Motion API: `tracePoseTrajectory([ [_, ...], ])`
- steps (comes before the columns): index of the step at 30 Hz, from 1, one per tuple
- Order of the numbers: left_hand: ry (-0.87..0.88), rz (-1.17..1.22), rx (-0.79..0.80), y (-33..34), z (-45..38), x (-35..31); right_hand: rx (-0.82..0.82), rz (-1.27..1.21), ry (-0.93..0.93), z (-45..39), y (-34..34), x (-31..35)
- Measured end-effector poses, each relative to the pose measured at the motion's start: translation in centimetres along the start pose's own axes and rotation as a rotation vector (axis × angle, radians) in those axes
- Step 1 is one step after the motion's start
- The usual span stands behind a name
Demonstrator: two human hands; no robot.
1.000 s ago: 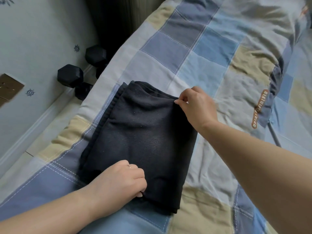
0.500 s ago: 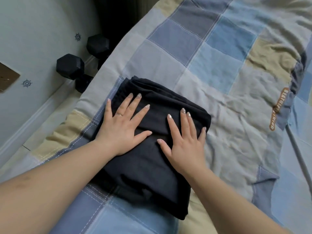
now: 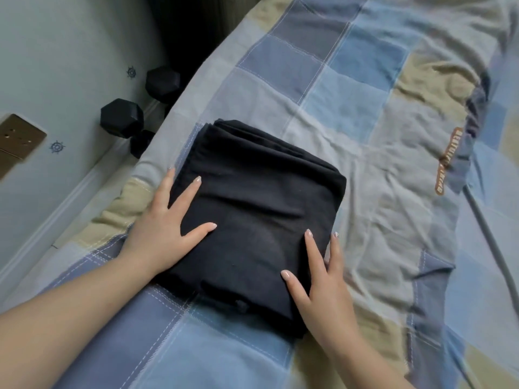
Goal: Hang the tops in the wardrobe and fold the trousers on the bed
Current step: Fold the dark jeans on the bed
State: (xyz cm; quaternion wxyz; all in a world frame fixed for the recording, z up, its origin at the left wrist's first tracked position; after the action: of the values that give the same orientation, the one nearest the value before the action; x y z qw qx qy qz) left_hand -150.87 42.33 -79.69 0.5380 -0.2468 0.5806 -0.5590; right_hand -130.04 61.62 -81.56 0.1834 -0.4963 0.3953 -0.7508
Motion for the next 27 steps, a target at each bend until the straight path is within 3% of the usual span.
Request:
tracePoseTrajectory([
  [6,0.179,0.096,0.017,-0.6,0.8,-1.7,-0.066,-0.136,-0.007,-2.9,0.0,1.2],
  [11,0.234,0.009,-0.044,-1.5,4.4,-4.0,-0.135,-0.01,-0.128,-0.8,-2.0,3.6],
  [18,0.354,0.077,0.026,-2.8,15.5,-9.9,-0.015,0.02,-0.075,10.6,-6.1,1.6],
  [27,0.296,0.125,0.073,-4.1,28.5,-18.4,0.016,-0.001,-0.032,24.0,-15.1,-1.5],
])
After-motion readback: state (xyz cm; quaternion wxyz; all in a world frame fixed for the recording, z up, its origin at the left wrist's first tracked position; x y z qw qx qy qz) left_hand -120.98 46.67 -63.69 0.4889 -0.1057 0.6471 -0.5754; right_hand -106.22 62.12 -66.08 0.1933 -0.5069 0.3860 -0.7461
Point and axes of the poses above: each hand's wrist, its own z-axis away from the middle knuckle, its own y-axis out of the palm, x = y × z, the point moved 9 cm from there along -z, towards the middle knuckle, and after that the axes turned 9 degrees about -y, right-handed, at the moved point
